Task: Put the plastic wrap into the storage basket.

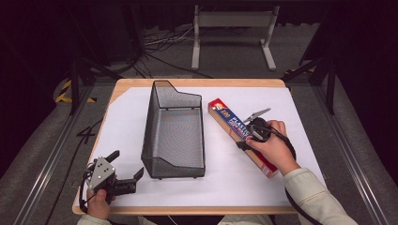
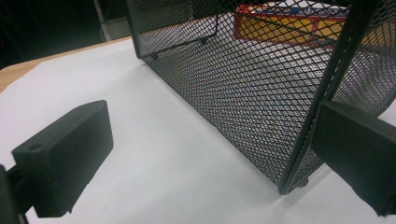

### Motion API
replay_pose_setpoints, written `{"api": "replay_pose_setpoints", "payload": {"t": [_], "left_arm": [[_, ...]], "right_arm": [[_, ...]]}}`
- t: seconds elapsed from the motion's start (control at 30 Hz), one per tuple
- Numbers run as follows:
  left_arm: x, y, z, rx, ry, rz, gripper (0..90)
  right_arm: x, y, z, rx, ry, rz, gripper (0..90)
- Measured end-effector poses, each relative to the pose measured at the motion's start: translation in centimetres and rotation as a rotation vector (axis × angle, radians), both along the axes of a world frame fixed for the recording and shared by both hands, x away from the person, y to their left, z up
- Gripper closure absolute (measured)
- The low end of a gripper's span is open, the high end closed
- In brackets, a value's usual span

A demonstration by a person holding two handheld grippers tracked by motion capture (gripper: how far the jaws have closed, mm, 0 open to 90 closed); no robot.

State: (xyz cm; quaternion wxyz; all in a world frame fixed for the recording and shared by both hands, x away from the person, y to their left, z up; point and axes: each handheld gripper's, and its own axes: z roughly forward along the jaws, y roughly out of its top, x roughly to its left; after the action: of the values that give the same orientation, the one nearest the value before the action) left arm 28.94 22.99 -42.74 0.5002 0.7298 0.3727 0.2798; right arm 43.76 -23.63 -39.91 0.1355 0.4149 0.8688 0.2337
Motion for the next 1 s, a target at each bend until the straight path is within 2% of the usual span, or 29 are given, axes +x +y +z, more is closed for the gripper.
{"api": "replay_pose_setpoints", "payload": {"t": [0.1, 0.17, 0.27, 0.33, 0.4, 0.5, 0.53, 0.83, 1.0], "left_arm": [[0.0, 0.0, 0.0, 0.0, 0.0, 0.0, 0.2], [0.0, 0.0, 0.0, 0.0, 0.001, 0.0, 0.2], [0.0, 0.0, 0.0, 0.003, 0.0, 0.0, 0.1], [0.0, 0.0, 0.0, 0.001, 0.0, 0.001, 0.2], [0.0, 0.0, 0.0, -0.001, -0.001, 0.0, 0.1], [0.0, 0.0, 0.0, 0.003, -0.002, 0.001, 0.2], [0.0, 0.0, 0.0, 0.003, -0.002, 0.001, 0.1], [0.0, 0.0, 0.0, -0.002, -0.004, 0.002, 0.2], [0.0, 0.1, 0.0, -0.001, -0.001, 0.005, 0.2]], "right_arm": [[0.1, 0.1, -0.3, -0.012, 0.004, -0.021, 20.7], [0.1, 0.3, -0.6, -0.063, -0.002, -0.032, 20.7], [0.3, 0.4, -1.0, -0.082, 0.026, -0.046, 20.9], [0.3, 0.5, -1.4, -0.081, 0.041, -0.055, 23.1], [0.3, 0.5, -1.6, -0.09, 0.054, -0.071, 30.2], [0.3, 0.5, -1.7, -0.088, 0.065, -0.085, 34.5], [0.2, 0.4, -1.6, -0.074, 0.064, -0.113, 36.7], [0.2, 0.5, -1.5, -0.07, 0.068, -0.127, 39.3], [0.0, 0.7, -1.4, -0.043, 0.081, -0.145, 39.9]]}}
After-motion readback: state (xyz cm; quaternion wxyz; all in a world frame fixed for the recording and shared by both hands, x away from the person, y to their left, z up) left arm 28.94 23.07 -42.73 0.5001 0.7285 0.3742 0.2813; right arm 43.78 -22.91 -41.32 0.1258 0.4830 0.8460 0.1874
